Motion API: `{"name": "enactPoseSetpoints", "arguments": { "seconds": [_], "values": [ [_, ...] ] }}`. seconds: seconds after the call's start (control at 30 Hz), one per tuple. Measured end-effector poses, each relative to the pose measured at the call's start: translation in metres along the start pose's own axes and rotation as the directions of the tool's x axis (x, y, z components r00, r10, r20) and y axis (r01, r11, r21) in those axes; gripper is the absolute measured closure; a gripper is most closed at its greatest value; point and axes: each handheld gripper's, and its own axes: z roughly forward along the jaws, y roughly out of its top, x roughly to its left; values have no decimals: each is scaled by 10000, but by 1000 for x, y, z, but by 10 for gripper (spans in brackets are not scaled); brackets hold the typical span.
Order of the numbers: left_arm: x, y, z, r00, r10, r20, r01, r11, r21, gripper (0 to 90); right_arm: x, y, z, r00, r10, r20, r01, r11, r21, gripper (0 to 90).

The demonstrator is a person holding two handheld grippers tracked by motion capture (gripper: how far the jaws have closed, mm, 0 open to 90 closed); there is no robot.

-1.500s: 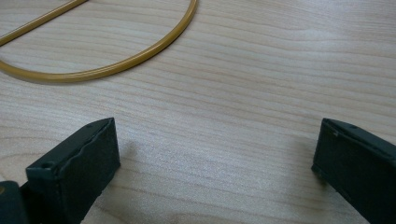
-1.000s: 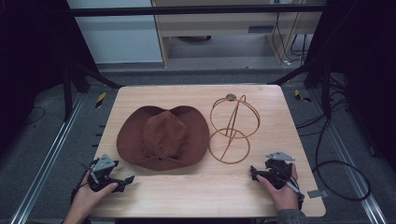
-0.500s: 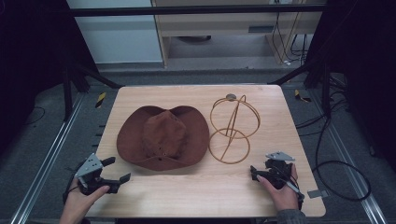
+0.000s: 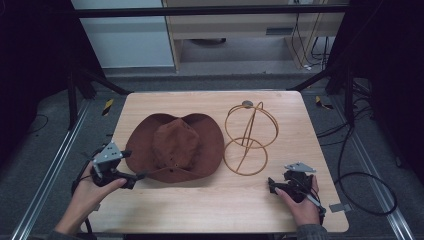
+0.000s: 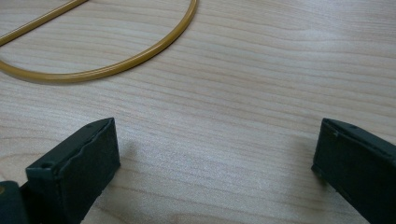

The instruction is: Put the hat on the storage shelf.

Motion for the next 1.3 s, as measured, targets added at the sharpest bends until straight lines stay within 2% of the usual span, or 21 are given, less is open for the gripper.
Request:
{"name": "enactPoseSetpoints", "arguments": {
  "seconds": [0.13, 0.4, 0.7, 0.9, 1.3],
  "values": [
    [4, 16, 9, 9997, 237, -102, -234, 9992, 329, 54, 0, 0, 0, 10000, -3, 2, 3, 10000, 0, 6],
    [17, 34, 26, 9998, -180, 68, 175, 9980, 605, 52, 0, 0, 0, 10000, 2, 0, -2, 10000, 0, 6],
    [21, 52, 39, 9998, 183, -69, -174, 9940, 1083, 50, 0, 0, 0, 10000, 0, 2, 0, 10000, -1, 6],
    [22, 64, 51, 9993, 371, -76, -359, 9918, 1229, 50, 0, 0, 0, 10000, 7, -1, -7, 10000, -3, 6],
    [23, 80, 70, 9989, 449, -108, -424, 9848, 1685, 48, 0, 0, 0, 10000, 1, -2, -1, 10000, 0, 6]
  ]
}}
